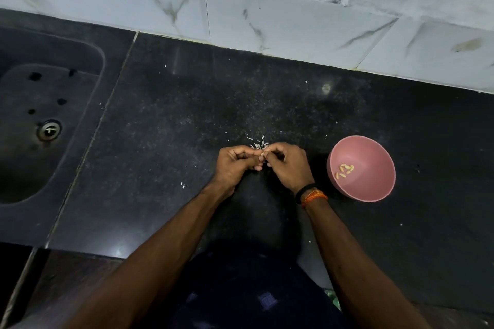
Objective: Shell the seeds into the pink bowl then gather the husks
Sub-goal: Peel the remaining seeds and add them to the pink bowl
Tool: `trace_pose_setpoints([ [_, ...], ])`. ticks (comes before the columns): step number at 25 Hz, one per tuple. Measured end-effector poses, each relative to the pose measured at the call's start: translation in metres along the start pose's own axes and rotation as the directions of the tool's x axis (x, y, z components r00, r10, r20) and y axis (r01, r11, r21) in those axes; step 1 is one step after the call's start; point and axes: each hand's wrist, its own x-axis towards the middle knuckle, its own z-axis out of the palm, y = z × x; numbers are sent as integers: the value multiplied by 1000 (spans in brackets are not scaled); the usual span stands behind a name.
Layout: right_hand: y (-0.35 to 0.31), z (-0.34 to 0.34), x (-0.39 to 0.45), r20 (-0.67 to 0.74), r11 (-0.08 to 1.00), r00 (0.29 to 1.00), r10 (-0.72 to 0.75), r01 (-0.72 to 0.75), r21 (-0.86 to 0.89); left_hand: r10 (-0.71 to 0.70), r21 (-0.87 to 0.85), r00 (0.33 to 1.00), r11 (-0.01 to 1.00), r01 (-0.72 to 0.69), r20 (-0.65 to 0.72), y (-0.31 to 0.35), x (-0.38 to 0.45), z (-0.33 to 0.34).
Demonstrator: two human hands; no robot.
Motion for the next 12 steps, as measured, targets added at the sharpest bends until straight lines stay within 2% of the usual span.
trace_pose_setpoints([
  [12, -9, 6, -5, -13, 992, 1000, -20, 18, -121, 34, 20, 999, 999, -34, 9, -6, 4, 0],
])
